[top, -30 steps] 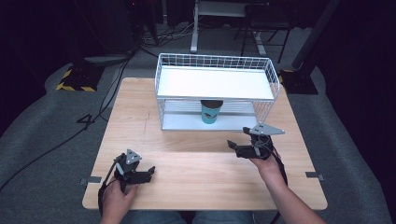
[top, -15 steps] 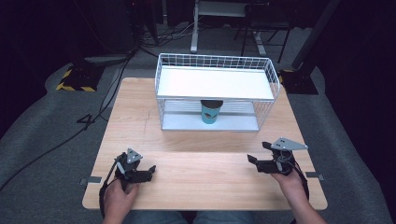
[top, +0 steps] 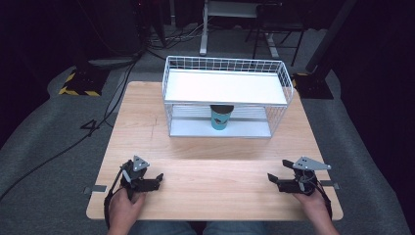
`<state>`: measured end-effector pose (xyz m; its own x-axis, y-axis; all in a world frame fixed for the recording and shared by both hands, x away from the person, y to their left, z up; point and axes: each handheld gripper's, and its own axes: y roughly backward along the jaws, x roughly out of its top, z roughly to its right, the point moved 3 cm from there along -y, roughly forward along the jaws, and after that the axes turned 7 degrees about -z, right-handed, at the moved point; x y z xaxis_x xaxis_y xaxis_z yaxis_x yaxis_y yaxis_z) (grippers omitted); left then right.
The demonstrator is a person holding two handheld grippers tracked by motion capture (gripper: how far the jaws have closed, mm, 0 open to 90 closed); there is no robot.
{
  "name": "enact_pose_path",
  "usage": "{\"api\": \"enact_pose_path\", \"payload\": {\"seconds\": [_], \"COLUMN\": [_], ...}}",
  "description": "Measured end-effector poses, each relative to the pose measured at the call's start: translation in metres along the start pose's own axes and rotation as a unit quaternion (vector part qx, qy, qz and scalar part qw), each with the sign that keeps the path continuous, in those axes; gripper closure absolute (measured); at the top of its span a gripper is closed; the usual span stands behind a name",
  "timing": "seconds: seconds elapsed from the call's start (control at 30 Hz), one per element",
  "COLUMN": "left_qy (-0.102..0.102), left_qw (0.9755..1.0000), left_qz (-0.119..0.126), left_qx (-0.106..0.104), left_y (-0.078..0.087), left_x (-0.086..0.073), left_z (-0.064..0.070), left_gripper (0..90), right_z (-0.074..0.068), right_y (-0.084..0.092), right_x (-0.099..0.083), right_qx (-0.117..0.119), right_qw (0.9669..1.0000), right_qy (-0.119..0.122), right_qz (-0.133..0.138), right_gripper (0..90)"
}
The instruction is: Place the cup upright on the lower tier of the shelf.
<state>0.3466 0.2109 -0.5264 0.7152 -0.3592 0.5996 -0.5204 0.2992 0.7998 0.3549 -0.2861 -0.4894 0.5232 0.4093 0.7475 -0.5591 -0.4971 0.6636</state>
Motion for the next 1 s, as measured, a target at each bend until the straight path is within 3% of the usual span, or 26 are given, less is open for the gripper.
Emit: {"api": "enact_pose_path", "payload": {"seconds": [0.03,0.13,0.23,0.43,0.63,0.77,1.0], "left_qy": [0.000,0.000,-0.001,0.003,0.000,-0.001,-0.001], "left_qw": [1.0000,1.0000,1.0000,1.0000,1.0000,1.0000,1.0000], "left_qz": [0.000,0.000,-0.002,0.000,-0.001,-0.001,-0.001], "left_qx": [0.000,0.000,-0.001,0.001,-0.001,0.000,0.000], "left_y": [0.000,0.000,0.000,0.000,-0.001,-0.001,-0.001], "left_x": [0.000,0.000,0.000,0.001,0.001,0.001,0.001], "left_z": [0.000,0.000,0.000,0.000,0.000,0.000,0.000], "left_gripper": [14.4,14.4,14.4,14.3,14.3,14.3,14.3], "right_z": [0.002,0.004,0.006,0.004,0.003,0.001,-0.001], "right_y": [-0.004,-0.008,-0.012,-0.017,-0.022,-0.025,-0.026], "right_x": [-0.006,-0.013,-0.019,-0.024,-0.027,-0.026,-0.025], "right_qx": [0.002,0.003,-0.015,-0.027,-0.021,-0.016,-0.028], "right_qw": [0.9999,0.9999,0.9994,0.9981,0.9973,0.9974,0.9970], "right_qy": [0.010,0.006,0.010,0.023,0.029,0.004,-0.001], "right_qz": [-0.005,-0.013,-0.030,-0.050,-0.064,-0.070,-0.072], "right_gripper": [16.0,16.0,16.0,16.0,15.7,14.3,13.3]}}
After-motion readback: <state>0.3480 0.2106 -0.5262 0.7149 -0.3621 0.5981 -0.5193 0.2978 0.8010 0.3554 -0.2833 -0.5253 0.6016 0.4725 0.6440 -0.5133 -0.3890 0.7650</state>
